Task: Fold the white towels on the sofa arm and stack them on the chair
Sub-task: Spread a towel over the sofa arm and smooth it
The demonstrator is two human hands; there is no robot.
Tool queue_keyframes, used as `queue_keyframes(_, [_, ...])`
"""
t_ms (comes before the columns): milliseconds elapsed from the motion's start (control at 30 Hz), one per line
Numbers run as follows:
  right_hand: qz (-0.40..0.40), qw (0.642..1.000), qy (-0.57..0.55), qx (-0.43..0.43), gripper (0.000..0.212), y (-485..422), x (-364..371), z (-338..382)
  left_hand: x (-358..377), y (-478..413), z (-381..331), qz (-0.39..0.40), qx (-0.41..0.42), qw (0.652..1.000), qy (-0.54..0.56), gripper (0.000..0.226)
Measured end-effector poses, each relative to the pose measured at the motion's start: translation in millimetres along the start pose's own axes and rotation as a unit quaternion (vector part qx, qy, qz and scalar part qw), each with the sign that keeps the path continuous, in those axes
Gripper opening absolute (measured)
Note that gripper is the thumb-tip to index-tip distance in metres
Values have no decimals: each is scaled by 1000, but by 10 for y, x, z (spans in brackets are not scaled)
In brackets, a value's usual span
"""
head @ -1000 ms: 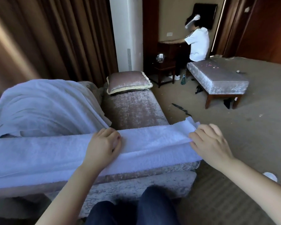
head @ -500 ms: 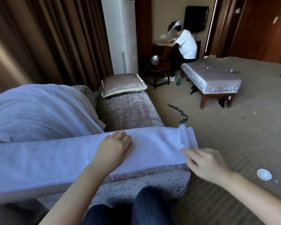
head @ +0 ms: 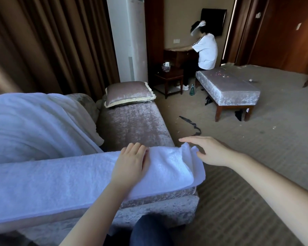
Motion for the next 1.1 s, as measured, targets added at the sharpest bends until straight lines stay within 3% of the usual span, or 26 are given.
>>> queue_keyframes(100, [11, 1000, -4, -1, 50, -94, 15, -32, 10, 13, 11, 7, -8, 1000, 5, 27])
queue_keyframes(367, [65, 984, -161, 43, 24, -188, -34, 10, 6, 14, 9, -7, -7, 1000, 13, 24])
queue_keyframes(533, [122, 973, -173, 90, 25, -152, -201, -93, 1, 20, 0, -9, -12, 1000, 23, 23])
queue_keyframes(733, [-48, 969, -226, 87, 22, -267, -166, -270, -31, 19, -7, -10, -14, 1000, 25, 21])
queue_keyframes(867, [-115, 953, -258, 107, 17, -230, -75, -290, -88, 21, -63, -13, 23, 999, 45, 17])
queue_keyframes(967, [-149, 937, -284, 137, 11, -163, -29, -330, -121, 49, -177, -25, 96, 993, 69, 21])
queue_keyframes(1100, [-141, 927, -304, 169, 29, -152, 38, -402, -134, 100, -508, -2, 177, 975, 132, 19])
Point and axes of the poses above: each hand's wrist, its own y-axis away from the middle knuckle, its own x-axis out of the palm, z = x × y, the point moved 5 cm from there along -y, towards the middle knuckle, and after that the axes turned 8 degrees about -z, right-handed, at the moved point
